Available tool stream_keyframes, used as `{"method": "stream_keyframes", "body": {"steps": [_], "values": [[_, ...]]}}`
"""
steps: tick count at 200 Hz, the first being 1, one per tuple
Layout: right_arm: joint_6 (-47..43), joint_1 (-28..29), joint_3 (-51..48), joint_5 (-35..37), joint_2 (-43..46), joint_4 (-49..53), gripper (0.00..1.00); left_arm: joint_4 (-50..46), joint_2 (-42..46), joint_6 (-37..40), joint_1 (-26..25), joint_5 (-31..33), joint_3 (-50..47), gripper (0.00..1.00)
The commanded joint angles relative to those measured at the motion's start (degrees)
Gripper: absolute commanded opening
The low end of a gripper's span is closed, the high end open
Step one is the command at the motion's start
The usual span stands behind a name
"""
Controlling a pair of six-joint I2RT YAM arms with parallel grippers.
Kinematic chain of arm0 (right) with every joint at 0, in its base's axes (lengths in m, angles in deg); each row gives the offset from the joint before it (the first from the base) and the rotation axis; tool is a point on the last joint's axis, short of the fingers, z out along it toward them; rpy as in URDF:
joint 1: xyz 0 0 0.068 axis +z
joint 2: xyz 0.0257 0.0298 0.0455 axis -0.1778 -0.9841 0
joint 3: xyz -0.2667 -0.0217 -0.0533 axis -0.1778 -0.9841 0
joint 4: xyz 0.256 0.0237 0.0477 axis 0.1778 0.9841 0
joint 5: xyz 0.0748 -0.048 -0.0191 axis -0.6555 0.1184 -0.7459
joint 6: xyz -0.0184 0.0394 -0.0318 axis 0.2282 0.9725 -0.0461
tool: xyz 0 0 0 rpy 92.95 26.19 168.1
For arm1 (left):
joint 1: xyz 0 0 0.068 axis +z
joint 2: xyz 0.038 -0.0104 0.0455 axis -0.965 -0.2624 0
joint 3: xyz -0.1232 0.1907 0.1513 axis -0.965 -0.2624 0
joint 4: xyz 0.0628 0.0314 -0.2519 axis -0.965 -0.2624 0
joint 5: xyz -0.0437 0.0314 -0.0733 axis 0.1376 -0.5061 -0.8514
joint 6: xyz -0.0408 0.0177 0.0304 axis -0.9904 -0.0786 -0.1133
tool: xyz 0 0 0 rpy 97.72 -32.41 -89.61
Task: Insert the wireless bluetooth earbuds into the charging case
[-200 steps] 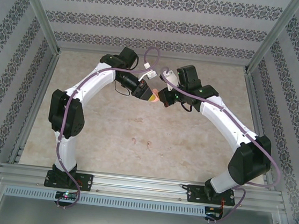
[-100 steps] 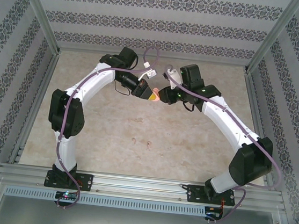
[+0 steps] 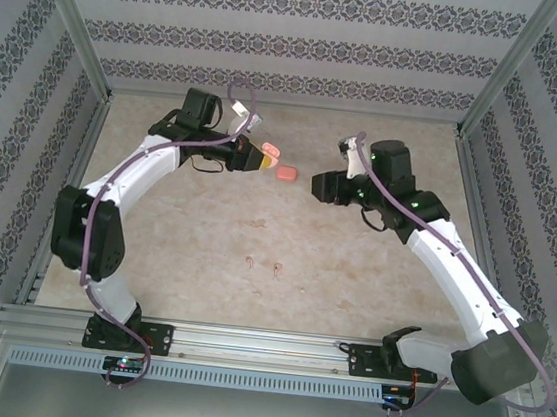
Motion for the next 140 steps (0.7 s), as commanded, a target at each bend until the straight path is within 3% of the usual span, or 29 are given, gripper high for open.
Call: {"method": "stream_keyframes", "body": {"steps": [1,61,98,140], "values": [[7.6,4.8,-3.5,3.9,-1.9,0.4,0.56,16.9,5.5,-6.7,-0.2,7.9,-4.6,0.0],[14.5,20.6,-4.6,14.2,-15.4,-2.0,0.55,29.5,15.0,-11.2,-0.2,26.1,-13.8,0.0],[15.1,24.9,-2.0,16.8,-23.8,-1.8,0.52,43.3,21.2,-12.6,-0.1,33.8,-22.6,0.0],[12.6,28.3,1.7,16.8,-30.5,-0.7,0.51,42.7,24.9,-15.4,-0.1,42.4,-24.4,0.0]]}}
